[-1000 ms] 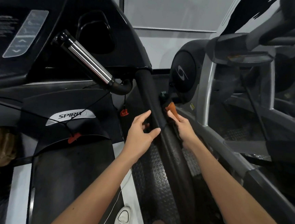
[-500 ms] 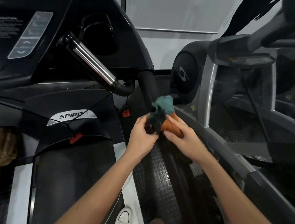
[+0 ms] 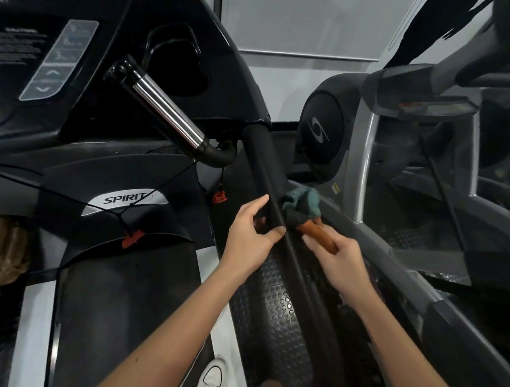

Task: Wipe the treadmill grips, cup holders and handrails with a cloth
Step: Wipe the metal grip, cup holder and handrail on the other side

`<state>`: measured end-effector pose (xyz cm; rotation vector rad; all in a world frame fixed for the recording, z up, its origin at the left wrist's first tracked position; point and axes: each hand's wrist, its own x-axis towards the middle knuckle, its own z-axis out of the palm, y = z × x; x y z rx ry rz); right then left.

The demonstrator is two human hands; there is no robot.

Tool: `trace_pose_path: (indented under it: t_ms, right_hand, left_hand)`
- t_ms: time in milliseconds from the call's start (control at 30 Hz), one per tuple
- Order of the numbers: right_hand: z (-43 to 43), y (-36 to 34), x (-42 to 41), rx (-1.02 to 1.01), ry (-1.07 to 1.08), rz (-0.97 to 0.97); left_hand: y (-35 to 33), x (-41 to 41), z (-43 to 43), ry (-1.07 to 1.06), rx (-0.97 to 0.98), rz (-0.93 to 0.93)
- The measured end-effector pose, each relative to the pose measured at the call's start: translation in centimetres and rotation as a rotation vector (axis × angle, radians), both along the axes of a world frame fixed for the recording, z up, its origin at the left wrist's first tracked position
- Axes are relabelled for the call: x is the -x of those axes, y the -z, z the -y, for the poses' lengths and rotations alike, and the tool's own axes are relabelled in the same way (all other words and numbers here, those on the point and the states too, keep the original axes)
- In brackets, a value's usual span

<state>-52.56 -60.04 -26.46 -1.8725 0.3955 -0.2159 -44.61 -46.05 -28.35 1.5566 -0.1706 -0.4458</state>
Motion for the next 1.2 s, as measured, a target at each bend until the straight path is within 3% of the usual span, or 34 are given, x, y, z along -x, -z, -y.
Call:
trace_pose_path:
  t_ms: [100,167,267,367,567,700,800,867,900,967,1067,1200]
  right_hand:
    - [-0.4,-0.4,-2.8,0.182,-0.116,0.017]
    - [-0.2,-0.8,-4.6,0.044,-0.078,-0.061]
    - [0.0,-1.0,-5.9,-0.336,0.034,-0.202]
    - [0.1,-0.5,-4.3,-0.381,0.118,-0.266]
    - [-0.4,-0.5,-0.5,-0.151,0.191,-0.191]
    - [-0.9,-1.4,-3.8,0.314,-0.07,0.004]
    - [-1.1,-2.6,-7.3,0.63,-0.254,0.008]
    - [-0.9,-3.4,-8.4,0.725,-0.437,-0.06]
    - [-0.6,-3.7,-8.4,0.663,-0.507,-0.081]
    - [0.0,-4.3,-7.5,0.315,-0.496,-0.054]
    - [1.5,-4.1,-5.3,-0.194,-0.181,0.045]
    - [3.0,-2.4,-2.8,-0.256,0.049,-0.001]
  left_hand:
    - [-0.2,0.0,0.0,-0.024,-0.025,0.045]
    - [-0.4,0.1,-0.1,-0.007,-0.003,0.021]
    - [-0.6,0.3,-0.2,0.008,0.01,-0.009]
    - [-0.6,0.3,-0.2,0.009,0.013,-0.027]
    - [-0.8,-0.3,-0.8,0.058,0.002,-0.045]
    - [-1.0,-1.5,-1.7,0.03,0.023,-0.062]
    - [-1.0,-2.6,-2.6,-0.151,0.036,-0.035]
    - [-1.0,-3.4,-3.2,-0.257,0.019,0.036]
    - [-1.1,-3.6,-3.5,-0.26,0.002,0.081]
    - [-1.4,-3.8,-3.4,-0.106,-0.027,0.147]
    - [-1.6,-3.2,-1.7,0.264,-0.144,0.208]
    - [-2.1,-4.2,0.0,0.279,-0.309,0.282]
